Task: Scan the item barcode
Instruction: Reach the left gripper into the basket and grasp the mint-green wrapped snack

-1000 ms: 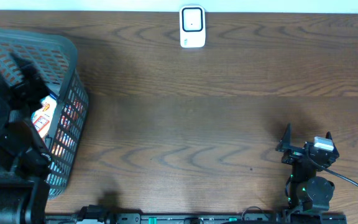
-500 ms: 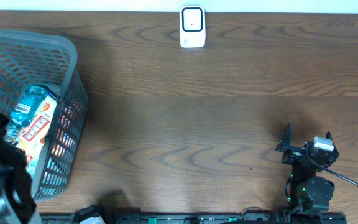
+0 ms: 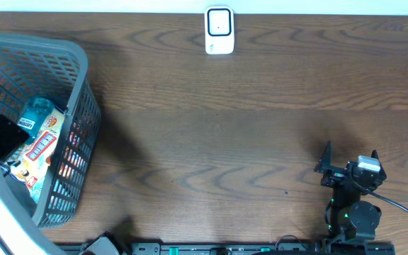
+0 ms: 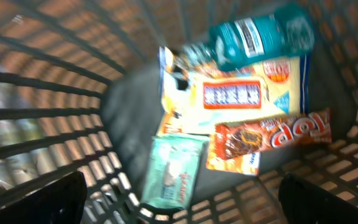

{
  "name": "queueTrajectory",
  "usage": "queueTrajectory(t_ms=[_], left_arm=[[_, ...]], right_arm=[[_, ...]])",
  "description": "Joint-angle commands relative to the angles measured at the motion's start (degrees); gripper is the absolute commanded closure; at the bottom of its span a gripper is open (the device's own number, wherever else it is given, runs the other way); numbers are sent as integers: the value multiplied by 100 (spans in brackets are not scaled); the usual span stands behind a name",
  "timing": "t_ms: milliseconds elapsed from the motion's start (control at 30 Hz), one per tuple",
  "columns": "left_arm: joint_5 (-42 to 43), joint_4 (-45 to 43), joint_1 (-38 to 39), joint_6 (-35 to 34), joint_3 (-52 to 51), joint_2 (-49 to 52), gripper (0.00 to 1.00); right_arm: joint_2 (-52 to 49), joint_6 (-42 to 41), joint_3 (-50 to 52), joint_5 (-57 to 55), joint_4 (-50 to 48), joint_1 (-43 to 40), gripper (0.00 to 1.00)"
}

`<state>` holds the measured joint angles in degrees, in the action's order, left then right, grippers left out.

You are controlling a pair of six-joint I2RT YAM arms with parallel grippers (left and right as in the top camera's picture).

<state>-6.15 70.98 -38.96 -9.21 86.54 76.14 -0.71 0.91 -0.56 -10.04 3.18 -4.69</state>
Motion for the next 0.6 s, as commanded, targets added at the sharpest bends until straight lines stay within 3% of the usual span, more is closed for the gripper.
queueTrajectory(t_ms=[0,333,467,567], left_arm=[[723,61,-120,-55,-179,433,2],[1567,-446,-1231,11,-1620,612,2],[2684,-811,-1755,721,-2087,616,2],[3021,-984,-2079,962,-2378,616,2]], right_arm=[[26,90,24,9,2,-15,1],[26,90,24,9,2,-15,1],[26,90,24,9,2,-15,1],[26,92,24,9,2,-15,1]])
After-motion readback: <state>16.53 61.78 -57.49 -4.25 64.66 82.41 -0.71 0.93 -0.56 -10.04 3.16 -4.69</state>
